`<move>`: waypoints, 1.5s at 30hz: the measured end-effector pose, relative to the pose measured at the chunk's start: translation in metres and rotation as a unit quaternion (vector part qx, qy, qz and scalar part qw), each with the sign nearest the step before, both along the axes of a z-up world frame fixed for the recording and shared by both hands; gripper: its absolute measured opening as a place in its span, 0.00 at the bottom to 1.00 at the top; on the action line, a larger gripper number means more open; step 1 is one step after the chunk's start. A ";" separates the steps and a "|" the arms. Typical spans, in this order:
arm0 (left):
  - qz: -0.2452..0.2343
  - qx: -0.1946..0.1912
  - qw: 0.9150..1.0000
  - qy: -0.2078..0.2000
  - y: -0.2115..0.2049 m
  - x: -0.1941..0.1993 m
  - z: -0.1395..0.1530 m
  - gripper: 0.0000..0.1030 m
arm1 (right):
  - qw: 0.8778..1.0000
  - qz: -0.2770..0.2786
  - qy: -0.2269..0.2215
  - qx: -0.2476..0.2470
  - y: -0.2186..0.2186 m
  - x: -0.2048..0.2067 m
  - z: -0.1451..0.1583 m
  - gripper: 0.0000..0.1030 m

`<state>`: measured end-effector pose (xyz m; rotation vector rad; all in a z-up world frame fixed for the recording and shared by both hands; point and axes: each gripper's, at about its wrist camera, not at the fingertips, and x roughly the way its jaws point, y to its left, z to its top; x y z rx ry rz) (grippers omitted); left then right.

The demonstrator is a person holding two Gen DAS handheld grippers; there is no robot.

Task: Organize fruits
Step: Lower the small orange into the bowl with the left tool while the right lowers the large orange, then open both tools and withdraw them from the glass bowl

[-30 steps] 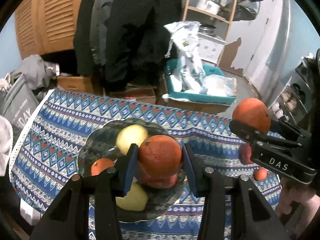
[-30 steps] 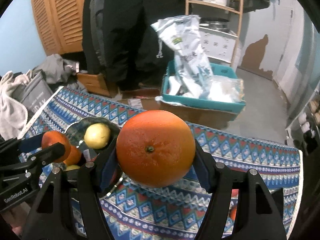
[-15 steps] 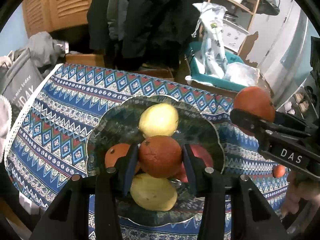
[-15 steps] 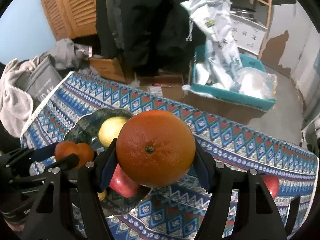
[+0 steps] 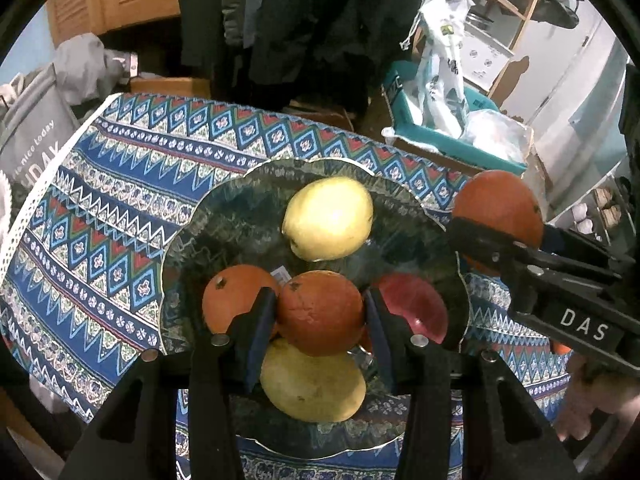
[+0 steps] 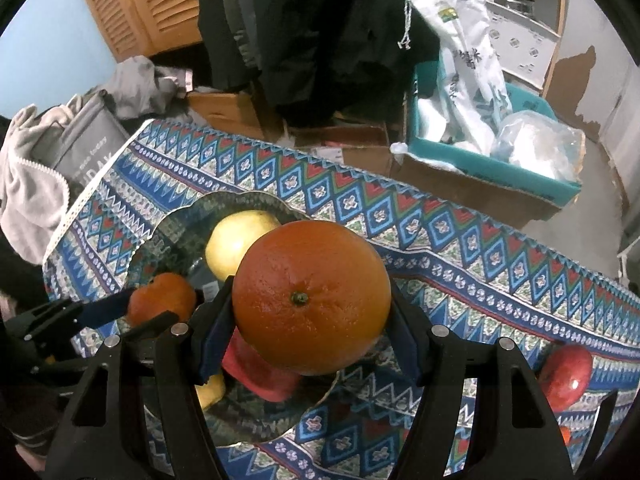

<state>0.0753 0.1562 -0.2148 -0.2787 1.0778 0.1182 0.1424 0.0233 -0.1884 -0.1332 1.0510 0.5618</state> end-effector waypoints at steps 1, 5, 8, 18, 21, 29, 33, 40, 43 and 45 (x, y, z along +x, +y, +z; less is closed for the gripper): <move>0.002 0.000 1.000 -0.001 0.001 -0.001 0.000 0.45 | 1.000 0.001 0.001 0.000 0.001 0.000 -0.001 0.67; 0.007 0.006 1.000 -0.005 0.002 -0.002 0.001 0.52 | 1.000 0.005 0.005 -0.002 0.007 0.000 -0.004 0.67; 0.010 0.005 1.000 0.001 0.005 -0.003 0.000 0.54 | 1.000 0.007 0.008 -0.003 0.009 0.000 -0.006 0.67; 0.007 0.021 1.000 0.000 0.006 -0.008 0.009 0.56 | 1.000 0.012 0.016 -0.011 0.017 0.001 -0.014 0.68; 0.008 0.021 1.000 0.000 0.006 -0.008 0.011 0.56 | 1.000 0.012 -0.003 -0.005 0.016 0.000 -0.003 0.70; 0.005 0.030 0.999 -0.010 0.004 -0.011 0.023 0.63 | 1.000 -0.004 -0.028 0.009 0.005 0.000 0.024 0.71; 0.002 0.038 0.999 -0.021 0.000 -0.014 0.034 0.65 | 0.999 -0.016 -0.045 -0.002 -0.004 -0.004 0.035 0.72; -0.006 0.063 0.997 -0.041 -0.010 -0.022 0.056 0.72 | 0.995 -0.031 -0.090 -0.030 -0.017 -0.018 0.059 0.76; -0.011 0.073 0.996 -0.052 -0.015 -0.026 0.067 0.73 | 0.993 -0.036 -0.105 -0.034 -0.024 -0.025 0.070 0.76; -0.015 0.074 0.995 -0.060 -0.019 -0.028 0.074 0.75 | 0.992 -0.040 -0.113 -0.037 -0.028 -0.030 0.077 0.77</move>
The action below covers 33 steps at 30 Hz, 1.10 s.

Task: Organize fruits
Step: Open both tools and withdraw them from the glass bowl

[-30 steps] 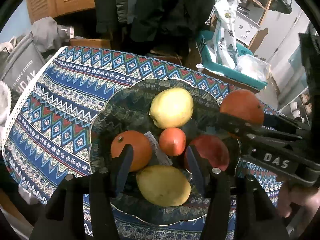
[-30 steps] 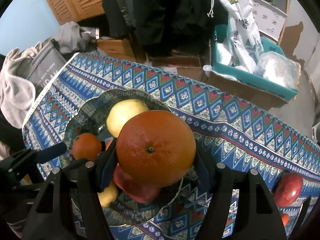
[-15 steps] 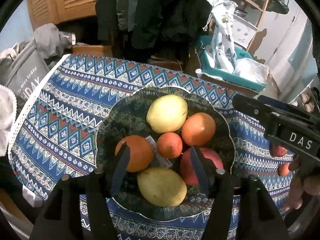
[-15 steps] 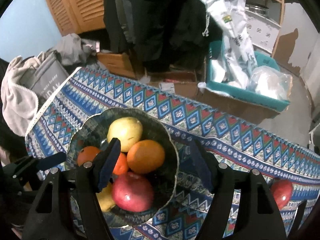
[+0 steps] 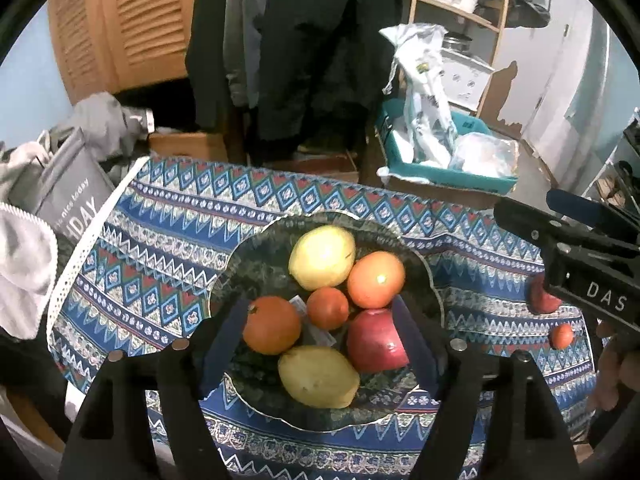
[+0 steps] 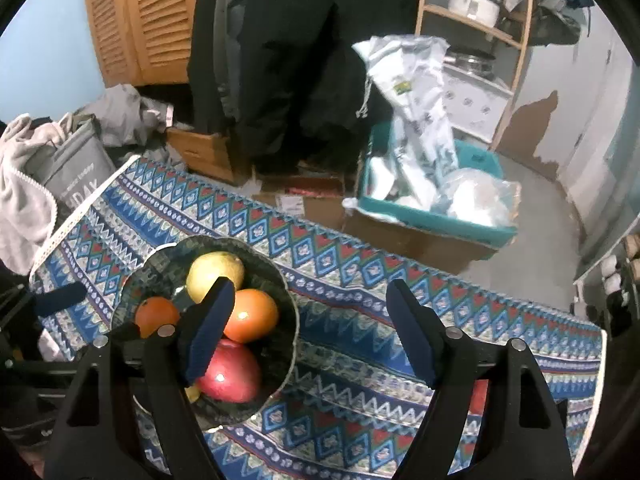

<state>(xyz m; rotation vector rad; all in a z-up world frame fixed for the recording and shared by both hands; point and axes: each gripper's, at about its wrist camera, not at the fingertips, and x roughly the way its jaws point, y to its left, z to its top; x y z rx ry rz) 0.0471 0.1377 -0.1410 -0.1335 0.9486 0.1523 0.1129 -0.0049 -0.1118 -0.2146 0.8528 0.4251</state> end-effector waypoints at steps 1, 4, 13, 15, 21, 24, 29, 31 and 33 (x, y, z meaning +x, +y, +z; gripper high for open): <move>-0.002 0.001 1.000 -0.003 -0.002 -0.001 0.003 0.75 | 1.000 -0.002 -0.005 -0.001 -0.003 -0.003 0.004 0.77; -0.008 0.007 1.000 -0.012 -0.008 -0.003 0.013 0.75 | 1.000 -0.007 -0.018 -0.005 -0.010 -0.010 0.012 0.78; -0.030 0.010 0.999 -0.038 -0.031 -0.011 0.038 0.78 | 0.998 -0.028 -0.047 -0.006 -0.039 -0.028 0.036 0.81; -0.036 0.010 0.998 -0.041 -0.037 -0.012 0.042 0.78 | 0.998 -0.033 -0.052 -0.007 -0.045 -0.032 0.039 0.81; -0.053 0.015 0.997 -0.046 -0.054 -0.016 0.050 0.83 | 0.997 -0.050 -0.058 -0.004 -0.068 -0.041 0.047 0.82; -0.060 0.017 0.997 -0.050 -0.061 -0.018 0.053 0.84 | 0.997 -0.059 -0.059 -0.005 -0.078 -0.044 0.049 0.82; -0.071 0.014 0.996 -0.055 -0.072 -0.019 0.059 0.84 | 0.996 -0.071 -0.062 -0.004 -0.093 -0.049 0.052 0.82; -0.075 0.015 0.996 -0.056 -0.077 -0.020 0.060 0.84 | 0.995 -0.076 -0.064 -0.004 -0.099 -0.052 0.053 0.82; -0.079 0.014 0.995 -0.055 -0.082 -0.019 0.061 0.84 | 0.995 -0.079 -0.066 -0.002 -0.105 -0.055 0.055 0.82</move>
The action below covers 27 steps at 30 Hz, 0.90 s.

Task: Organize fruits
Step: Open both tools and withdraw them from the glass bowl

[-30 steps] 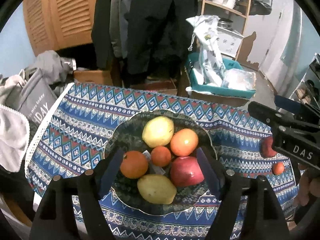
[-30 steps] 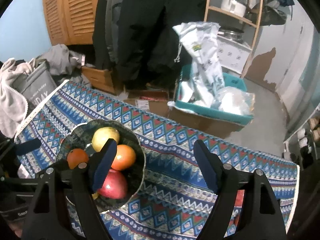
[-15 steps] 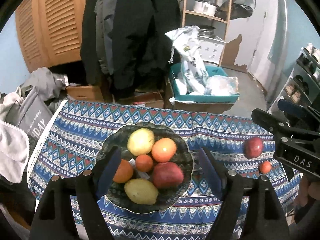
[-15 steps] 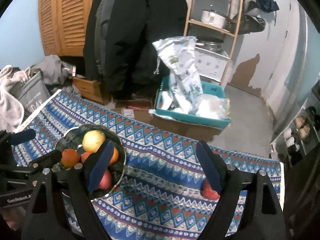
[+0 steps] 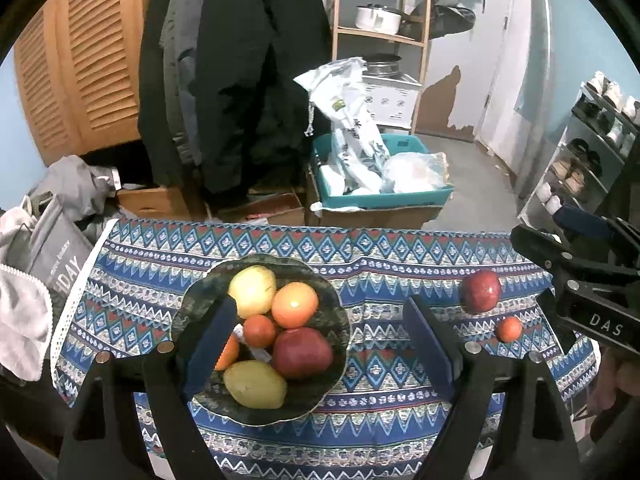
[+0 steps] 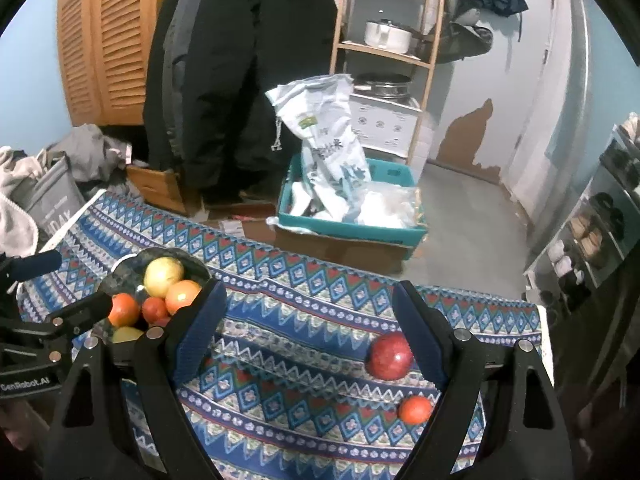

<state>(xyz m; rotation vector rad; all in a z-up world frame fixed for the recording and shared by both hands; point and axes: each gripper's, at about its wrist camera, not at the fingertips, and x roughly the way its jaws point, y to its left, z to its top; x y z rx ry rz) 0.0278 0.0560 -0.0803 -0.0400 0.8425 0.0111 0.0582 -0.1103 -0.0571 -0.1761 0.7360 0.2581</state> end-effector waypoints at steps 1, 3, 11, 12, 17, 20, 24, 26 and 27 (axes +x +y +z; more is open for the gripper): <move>-0.003 0.000 1.000 0.000 -0.003 0.000 0.000 0.84 | 1.000 -0.002 0.000 0.000 -0.004 -0.002 0.000 0.82; -0.007 0.001 1.000 0.002 -0.008 0.002 0.000 0.84 | 1.000 -0.006 -0.001 0.001 -0.011 -0.004 0.000 0.82; -0.031 0.003 0.999 0.013 -0.037 0.008 -0.005 0.84 | 0.999 -0.036 0.003 0.006 -0.052 -0.009 -0.006 0.82; -0.034 0.005 0.999 0.014 -0.041 0.008 -0.005 0.84 | 0.999 -0.040 0.004 0.006 -0.056 -0.009 -0.007 0.82; -0.048 0.015 0.999 0.015 -0.060 0.010 -0.008 0.84 | 0.997 -0.071 0.010 0.014 -0.088 -0.010 -0.010 0.82; -0.057 0.017 0.998 0.016 -0.071 0.013 -0.010 0.84 | 0.996 -0.087 0.008 0.018 -0.105 -0.012 -0.010 0.82; -0.071 0.017 0.997 0.023 -0.087 0.017 -0.015 0.84 | 0.993 -0.111 0.015 0.022 -0.127 -0.012 -0.017 0.82; -0.078 0.014 0.996 0.030 -0.094 0.021 -0.021 0.84 | 0.992 -0.119 0.021 0.022 -0.136 -0.011 -0.022 0.82; -0.080 0.014 0.996 0.033 -0.098 0.023 -0.024 0.84 | 0.992 -0.123 0.025 0.021 -0.141 -0.011 -0.026 0.82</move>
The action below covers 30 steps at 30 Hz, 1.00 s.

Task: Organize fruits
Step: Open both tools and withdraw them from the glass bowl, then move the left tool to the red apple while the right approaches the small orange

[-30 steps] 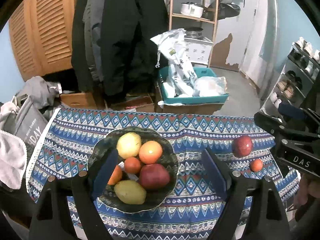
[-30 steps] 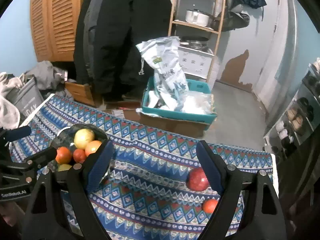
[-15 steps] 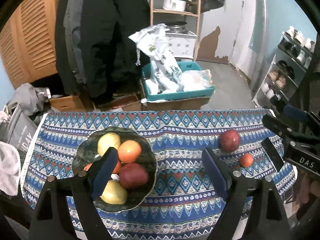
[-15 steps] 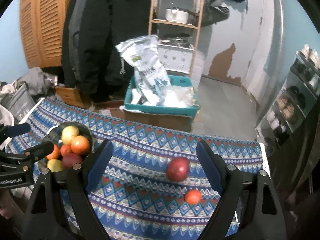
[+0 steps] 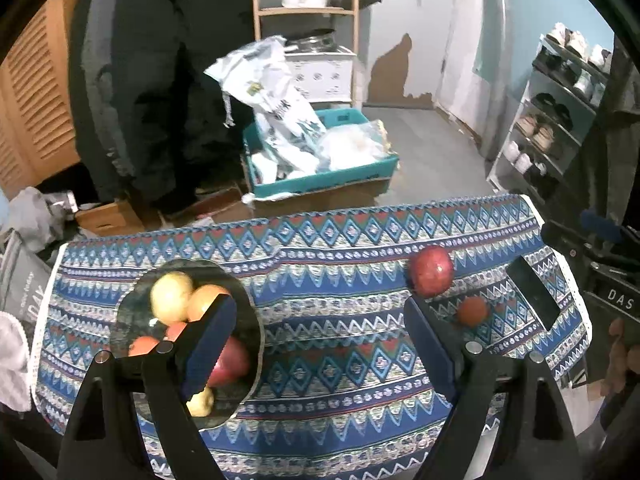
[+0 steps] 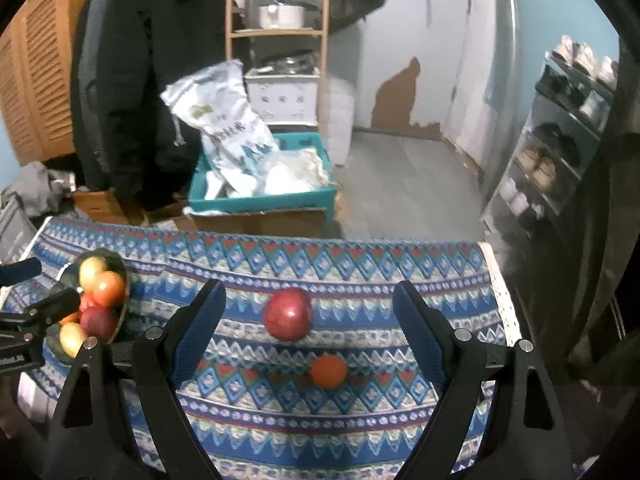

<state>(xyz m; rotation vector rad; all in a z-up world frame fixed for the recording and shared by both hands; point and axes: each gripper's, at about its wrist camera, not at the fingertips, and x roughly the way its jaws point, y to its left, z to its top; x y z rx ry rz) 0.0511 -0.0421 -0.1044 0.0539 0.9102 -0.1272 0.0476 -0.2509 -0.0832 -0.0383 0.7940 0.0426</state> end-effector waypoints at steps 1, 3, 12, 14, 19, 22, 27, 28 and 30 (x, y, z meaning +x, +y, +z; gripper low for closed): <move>-0.001 0.000 1.000 0.003 -0.003 0.002 -0.003 0.84 | 1.000 -0.003 0.003 0.000 -0.004 0.000 -0.003 0.82; -0.004 0.000 1.000 0.013 -0.009 0.006 -0.010 0.84 | 1.000 -0.011 0.014 0.002 -0.013 0.002 -0.013 0.82; -0.010 0.008 0.999 0.038 -0.028 0.023 -0.043 0.84 | 0.997 -0.032 0.070 0.009 -0.039 0.016 -0.067 0.82; -0.009 0.009 0.999 0.044 -0.029 0.027 -0.051 0.84 | 0.996 -0.032 0.080 0.009 -0.041 0.018 -0.076 0.82; -0.007 0.009 0.998 0.060 -0.030 0.034 -0.070 0.84 | 0.994 -0.028 0.107 0.007 -0.040 0.026 -0.101 0.82; -0.004 0.011 0.998 0.069 -0.031 0.039 -0.083 0.84 | 0.991 -0.021 0.129 0.006 -0.038 0.031 -0.120 0.82; 0.002 0.009 0.996 0.083 -0.030 0.045 -0.102 0.84 | 0.987 -0.009 0.161 0.002 -0.033 0.037 -0.152 0.82; 0.003 0.007 0.996 0.085 -0.030 0.046 -0.105 0.84 | 0.986 -0.007 0.165 -0.002 -0.033 0.037 -0.157 0.82; 0.007 0.006 0.996 0.091 -0.030 0.049 -0.112 0.84 | 0.984 -0.006 0.175 -0.005 -0.032 0.039 -0.166 0.82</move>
